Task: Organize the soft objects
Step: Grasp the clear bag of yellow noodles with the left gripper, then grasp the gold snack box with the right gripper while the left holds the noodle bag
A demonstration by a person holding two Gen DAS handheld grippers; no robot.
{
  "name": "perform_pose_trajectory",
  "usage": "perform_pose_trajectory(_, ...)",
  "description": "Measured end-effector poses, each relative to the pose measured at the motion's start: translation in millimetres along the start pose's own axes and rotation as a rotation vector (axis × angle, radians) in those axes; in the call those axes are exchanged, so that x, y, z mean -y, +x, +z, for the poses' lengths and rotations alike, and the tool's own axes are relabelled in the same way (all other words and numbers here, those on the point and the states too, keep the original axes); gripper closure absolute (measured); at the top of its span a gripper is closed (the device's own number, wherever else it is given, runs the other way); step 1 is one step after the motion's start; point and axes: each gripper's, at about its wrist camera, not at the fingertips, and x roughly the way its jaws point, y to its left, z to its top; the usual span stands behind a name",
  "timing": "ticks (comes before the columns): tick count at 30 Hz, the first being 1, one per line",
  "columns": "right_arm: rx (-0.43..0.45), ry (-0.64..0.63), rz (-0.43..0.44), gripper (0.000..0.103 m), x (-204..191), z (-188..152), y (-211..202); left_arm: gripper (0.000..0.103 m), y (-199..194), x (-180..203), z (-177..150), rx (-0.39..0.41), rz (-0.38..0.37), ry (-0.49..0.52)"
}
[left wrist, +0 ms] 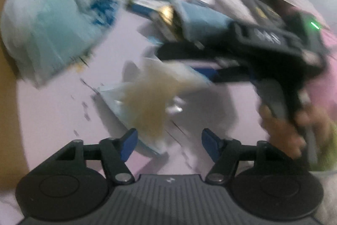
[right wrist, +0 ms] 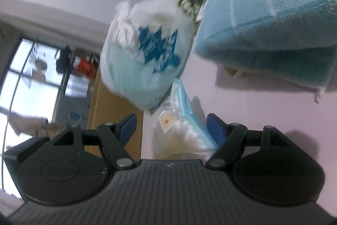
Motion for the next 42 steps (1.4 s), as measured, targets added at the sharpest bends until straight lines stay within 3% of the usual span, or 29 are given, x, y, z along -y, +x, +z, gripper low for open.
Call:
perform_pose_trajectory(2, 0.005, -0.047, -0.025, 0.027, -7, -3, -5, 0.035, -11, 4, -9, 0.011, -0.020, 0.010)
perform_pose_trajectory(5, 0.072, -0.133, -0.092, 0.023, -15, -11, -20, 0.027, -33, 5, -10, 0.094, -0.017, 0.024)
perform_pose_trajectory(10, 0.172, -0.151, -0.077, 0.023, -7, -25, -56, 0.018, -39, 10, 12, 0.204, 0.146, 0.122)
perform_pose_trajectory(13, 0.221, -0.175, -0.097, 0.023, -2, -37, -84, 0.017, -20, 22, 24, 0.173, 0.215, 0.224)
perform_pose_trajectory(20, 0.291, -0.237, -0.180, 0.023, 0, -46, -143, 0.014, 41, 24, 31, 0.033, 0.201, 0.263)
perform_pose_trajectory(22, 0.313, -0.232, -0.189, 0.023, 1, -40, -152, 0.018, 49, 28, 28, 0.059, 0.257, 0.280)
perform_pose_trajectory(24, 0.334, -0.238, -0.191, 0.023, 0, -32, -155, 0.035, 50, 31, 25, 0.082, 0.306, 0.292)
perform_pose_trajectory(27, 0.350, -0.285, -0.219, 0.023, -8, -23, -149, 0.044, 44, 26, 25, 0.102, 0.298, 0.263)
perform_pose_trajectory(32, 0.341, -0.497, -0.372, 0.023, -34, -6, -120, 0.049, 32, 10, 24, 0.134, 0.332, 0.154)
perform_pose_trajectory(35, 0.320, -0.638, -0.495, 0.014, -46, 5, -100, 0.050, 25, -4, 21, 0.142, 0.320, 0.080)
perform_pose_trajectory(38, 0.233, -0.690, -0.554, 0.011, -40, 16, -77, 0.050, 22, -11, 18, 0.151, 0.316, 0.051)
perform_pose_trajectory(40, 0.169, -0.670, -0.611, 0.019, -32, 18, -63, 0.050, 20, -15, 17, 0.158, 0.310, 0.032)
perform_pose_trajectory(41, 0.156, -0.660, -0.644, 0.038, -28, 16, -58, 0.050, 19, -17, 17, 0.160, 0.301, 0.023)
perform_pose_trajectory(42, 0.143, -0.646, -0.665, 0.064, -25, 15, -55, 0.050, 19, -18, 16, 0.162, 0.294, 0.016)
